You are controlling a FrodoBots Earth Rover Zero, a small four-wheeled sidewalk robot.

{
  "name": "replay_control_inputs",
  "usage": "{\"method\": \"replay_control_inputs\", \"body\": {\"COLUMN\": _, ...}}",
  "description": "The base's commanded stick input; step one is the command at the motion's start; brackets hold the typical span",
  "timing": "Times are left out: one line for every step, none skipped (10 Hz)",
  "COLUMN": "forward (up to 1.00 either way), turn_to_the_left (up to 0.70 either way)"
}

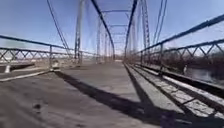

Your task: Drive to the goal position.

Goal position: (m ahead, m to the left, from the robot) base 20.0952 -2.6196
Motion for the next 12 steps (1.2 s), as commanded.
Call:
{"method": "replay_control_inputs", "body": {"forward": 1.00, "turn_to_the_left": 0.00}}
{"method": "replay_control_inputs", "body": {"forward": 1.00, "turn_to_the_left": 0.00}}
{"method": "replay_control_inputs", "body": {"forward": 1.00, "turn_to_the_left": 0.00}}
{"method": "replay_control_inputs", "body": {"forward": 1.00, "turn_to_the_left": 0.00}}
{"method": "replay_control_inputs", "body": {"forward": 1.00, "turn_to_the_left": 0.00}}
{"method": "replay_control_inputs", "body": {"forward": 1.00, "turn_to_the_left": 0.00}}
{"method": "replay_control_inputs", "body": {"forward": 1.00, "turn_to_the_left": 0.00}}
{"method": "replay_control_inputs", "body": {"forward": 1.00, "turn_to_the_left": 0.00}}
{"method": "replay_control_inputs", "body": {"forward": 1.00, "turn_to_the_left": 0.00}}
{"method": "replay_control_inputs", "body": {"forward": 1.00, "turn_to_the_left": 0.00}}
{"method": "replay_control_inputs", "body": {"forward": 1.00, "turn_to_the_left": 0.00}}
{"method": "replay_control_inputs", "body": {"forward": 1.00, "turn_to_the_left": 0.00}}
